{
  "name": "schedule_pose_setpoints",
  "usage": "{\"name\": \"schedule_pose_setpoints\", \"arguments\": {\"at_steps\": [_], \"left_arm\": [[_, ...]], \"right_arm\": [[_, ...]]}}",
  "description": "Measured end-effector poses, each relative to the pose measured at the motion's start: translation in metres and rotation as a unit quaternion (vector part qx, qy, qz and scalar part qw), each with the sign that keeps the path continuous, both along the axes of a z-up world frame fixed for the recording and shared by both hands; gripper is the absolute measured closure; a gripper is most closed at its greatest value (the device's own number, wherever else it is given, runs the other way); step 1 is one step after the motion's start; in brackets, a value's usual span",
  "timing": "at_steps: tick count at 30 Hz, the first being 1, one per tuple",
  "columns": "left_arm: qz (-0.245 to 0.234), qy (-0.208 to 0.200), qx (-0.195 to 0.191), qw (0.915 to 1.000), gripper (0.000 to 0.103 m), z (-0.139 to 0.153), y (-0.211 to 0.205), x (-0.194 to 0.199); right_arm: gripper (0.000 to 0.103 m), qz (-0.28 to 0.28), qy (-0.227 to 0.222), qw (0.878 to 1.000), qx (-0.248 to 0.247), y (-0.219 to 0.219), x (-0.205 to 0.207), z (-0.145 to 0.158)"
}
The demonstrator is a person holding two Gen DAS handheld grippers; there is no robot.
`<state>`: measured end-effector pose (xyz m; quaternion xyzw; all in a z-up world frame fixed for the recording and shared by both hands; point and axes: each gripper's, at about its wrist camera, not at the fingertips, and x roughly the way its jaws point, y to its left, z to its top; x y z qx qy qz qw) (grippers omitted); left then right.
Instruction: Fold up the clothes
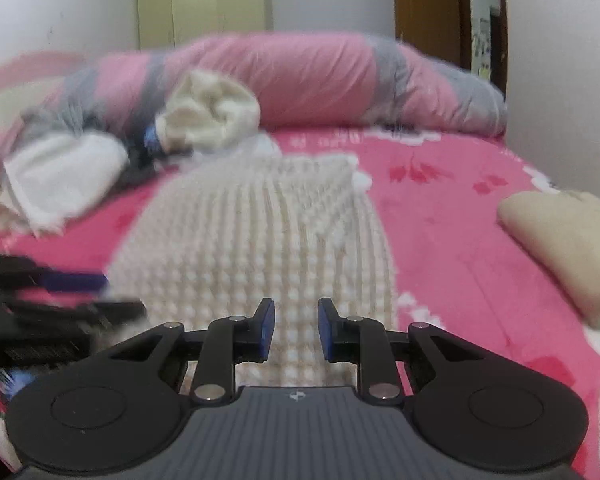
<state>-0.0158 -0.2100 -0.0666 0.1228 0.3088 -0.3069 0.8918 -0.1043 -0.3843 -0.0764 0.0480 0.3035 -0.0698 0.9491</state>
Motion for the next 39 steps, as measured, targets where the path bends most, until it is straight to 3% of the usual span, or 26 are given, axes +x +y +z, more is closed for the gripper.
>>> {"name": "schedule_pose_setpoints", "arguments": {"at_steps": [2,4,10,11,14,16,19,25,29,31,34,39], "left_arm": [[0.003,0.004,0.009,0.9999,0.053,0.000,-0.002,0.001],[0.006,0.000,0.019,0.9998,0.053,0.002,-0.004,0.001],[0.018,0.013,0.029,0.9993,0.053,0.004,-0.008,0.002],[0.019,0.014,0.031,0.9992,0.053,0.004,-0.008,0.002],[0.020,0.022,0.033,0.9990,0.051,0.005,-0.010,0.004],[0.021,0.025,0.034,0.9989,0.050,0.005,-0.011,0.004],[0.021,0.023,0.035,0.9989,0.050,0.005,-0.012,0.005],[0.022,0.025,0.037,0.9988,0.050,0.005,-0.012,0.005],[0.020,0.025,0.039,0.9987,0.050,0.005,-0.013,0.005],[0.019,0.024,0.040,0.9987,0.050,0.005,-0.013,0.004],[0.018,0.022,0.041,0.9987,0.049,0.005,-0.012,0.004],[0.016,0.022,0.043,0.9987,0.049,0.005,-0.013,0.005]], "right_arm": [[0.079,0.015,0.023,1.000,-0.008,0.000,0.009,-0.016],[0.079,0.017,0.034,0.999,-0.011,0.002,0.013,-0.002],[0.079,-0.004,-0.039,0.999,0.016,-0.013,0.025,0.043],[0.079,-0.004,-0.043,0.999,0.020,-0.015,0.029,0.042],[0.078,0.002,0.018,1.000,0.014,-0.020,0.058,0.006],[0.078,0.011,0.015,1.000,-0.011,-0.017,0.056,-0.003],[0.078,0.005,0.034,0.999,-0.002,-0.018,0.060,0.014],[0.078,-0.006,-0.021,1.000,-0.002,-0.022,0.074,0.049],[0.075,0.002,0.031,0.999,0.011,-0.031,0.099,0.014],[0.074,0.009,0.018,1.000,-0.010,-0.029,0.098,0.000],[0.073,-0.003,0.020,1.000,0.017,-0.034,0.098,0.003],[0.073,0.002,0.016,1.000,0.012,-0.034,0.096,0.001]]}}
